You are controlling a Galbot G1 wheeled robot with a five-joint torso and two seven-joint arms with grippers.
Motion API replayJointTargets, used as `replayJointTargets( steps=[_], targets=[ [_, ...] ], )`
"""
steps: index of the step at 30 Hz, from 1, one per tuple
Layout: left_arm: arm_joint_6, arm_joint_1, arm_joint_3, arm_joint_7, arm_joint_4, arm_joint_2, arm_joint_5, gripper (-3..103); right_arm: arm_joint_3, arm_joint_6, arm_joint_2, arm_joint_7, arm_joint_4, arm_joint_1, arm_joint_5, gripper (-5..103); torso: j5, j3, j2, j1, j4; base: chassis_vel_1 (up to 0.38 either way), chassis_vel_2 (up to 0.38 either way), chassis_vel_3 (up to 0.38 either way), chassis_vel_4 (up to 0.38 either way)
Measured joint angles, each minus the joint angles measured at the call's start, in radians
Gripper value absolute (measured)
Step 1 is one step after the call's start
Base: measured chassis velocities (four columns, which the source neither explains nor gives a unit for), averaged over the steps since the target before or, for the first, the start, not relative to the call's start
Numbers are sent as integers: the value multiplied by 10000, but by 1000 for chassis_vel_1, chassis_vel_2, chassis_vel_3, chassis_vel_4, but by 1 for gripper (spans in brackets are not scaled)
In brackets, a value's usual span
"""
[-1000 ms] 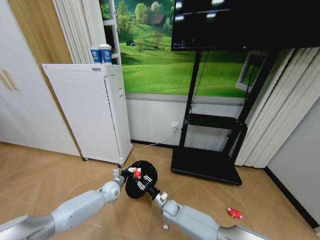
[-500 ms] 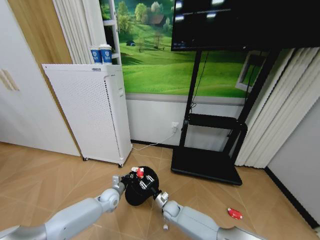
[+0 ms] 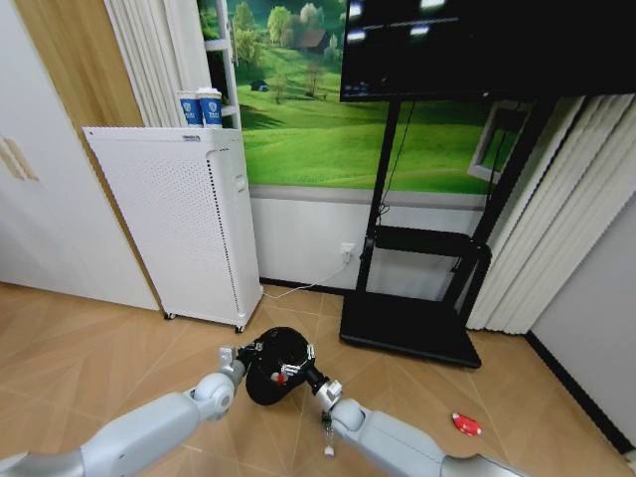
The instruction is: Pick up the trash bin and place the garbage on the floor into it.
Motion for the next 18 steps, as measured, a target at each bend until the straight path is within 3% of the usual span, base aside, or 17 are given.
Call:
replayJointTargets(
  steps=[13, 15, 16, 18],
  targets=[
    [-39, 897, -895, -2, -303, 591, 245, 7, -31, -243, -498, -28, -566, -72, 133, 100, 0, 0, 0, 0, 2, 0, 0, 0, 0],
    [-29, 1313, -1219, -71, -786, 866, 371, 7, -690, -642, -1266, -32, -822, -29, 478, 100, -1, -1, 1, 0, -5, 0, 0, 0, 0],
    [-29, 1573, -1354, -128, -1106, 997, 476, 7, -1217, -739, -1406, 15, -1047, 176, 423, 100, -3, 0, 0, 0, -14, 0, 0, 0, 0],
    [-29, 1783, -1479, -171, -1313, 1118, 558, 7, -1553, -781, -1446, 107, -1158, 317, 371, 100, 0, 0, 0, 0, -9, 0, 0, 0, 0]
  ],
)
